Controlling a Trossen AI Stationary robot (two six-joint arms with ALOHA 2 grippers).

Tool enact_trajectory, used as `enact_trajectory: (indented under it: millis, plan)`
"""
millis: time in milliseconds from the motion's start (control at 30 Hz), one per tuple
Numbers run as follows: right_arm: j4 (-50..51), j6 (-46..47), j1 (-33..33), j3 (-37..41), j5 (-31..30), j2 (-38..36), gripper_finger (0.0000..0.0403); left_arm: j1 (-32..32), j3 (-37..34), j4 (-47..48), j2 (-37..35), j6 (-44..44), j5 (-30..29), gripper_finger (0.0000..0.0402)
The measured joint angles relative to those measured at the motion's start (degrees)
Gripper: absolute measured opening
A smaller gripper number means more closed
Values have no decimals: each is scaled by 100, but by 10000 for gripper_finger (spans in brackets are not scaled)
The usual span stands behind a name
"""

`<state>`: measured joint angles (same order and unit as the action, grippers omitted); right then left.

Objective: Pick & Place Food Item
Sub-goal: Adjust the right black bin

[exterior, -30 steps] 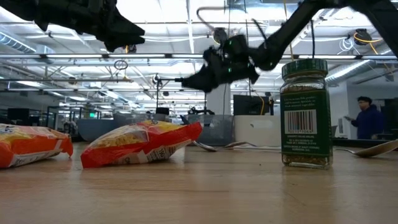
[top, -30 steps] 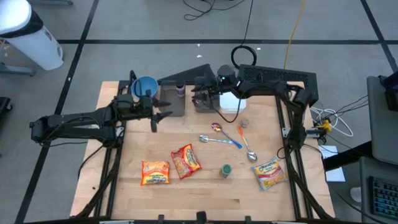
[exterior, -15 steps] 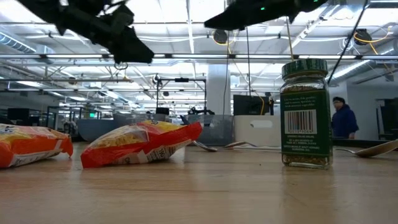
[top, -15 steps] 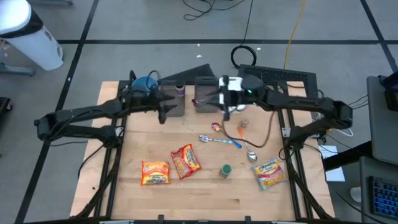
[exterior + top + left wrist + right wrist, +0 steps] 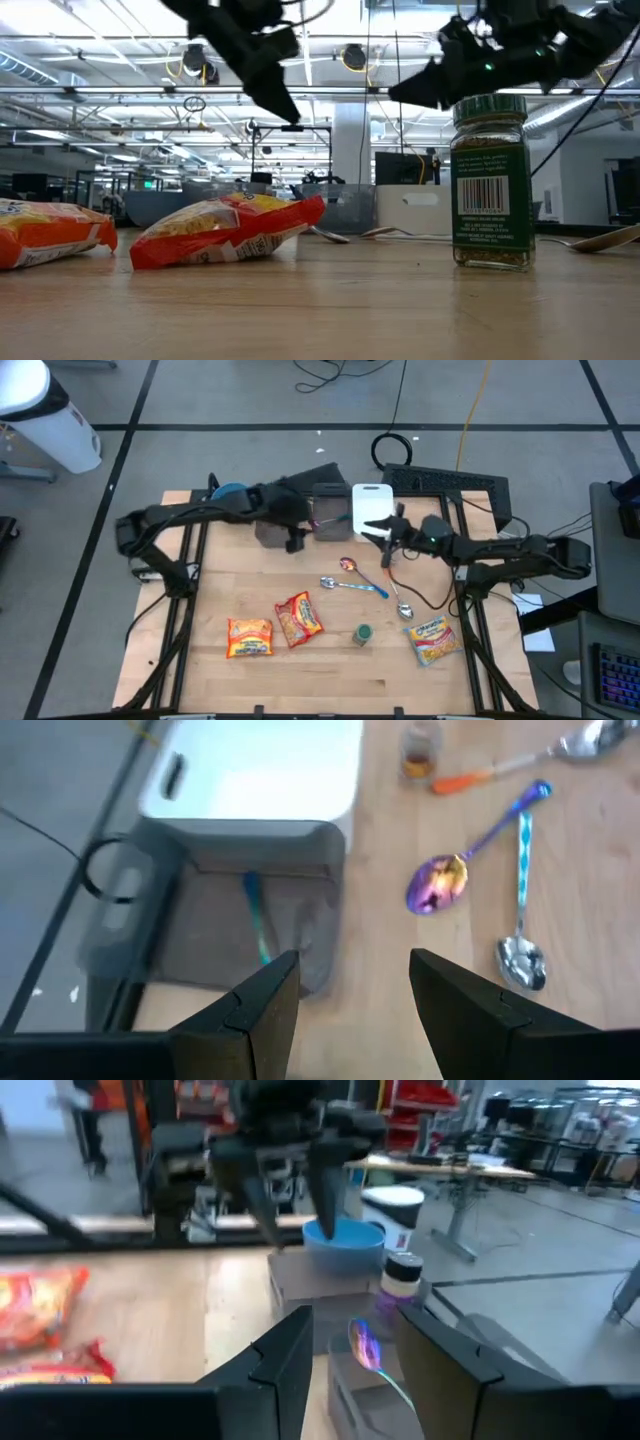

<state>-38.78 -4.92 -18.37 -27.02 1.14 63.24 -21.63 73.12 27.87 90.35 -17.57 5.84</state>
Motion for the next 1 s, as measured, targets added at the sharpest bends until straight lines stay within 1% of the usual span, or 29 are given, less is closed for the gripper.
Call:
enact_trajectory:
  millis: [67,167,300,433,533,667,1000]
  plan:
    - [-491,227,-2,332,-8,-94,135,82,417,294,403,-85,-138,198]
    - [-922,410,-2,680,-66,-234,133,202,913,653,991,-217,-299,198]
    - [-991,424,-4,890,-409,-454,133,309,1371,894,1591,-247,-464,198]
    - [-995,415,-4,959,-415,-618,132,340,1603,987,2006,-299,-638,198]
    - [-946,384,-1,970,-411,-686,132,325,1701,976,2197,-338,-681,198]
    - [-940,354,2,970,-403,-690,132,324,1794,974,2382,-468,-1028,198]
    - [-897,318,9,970,-393,-690,132,224,1810,965,2434,-482,-1045,198]
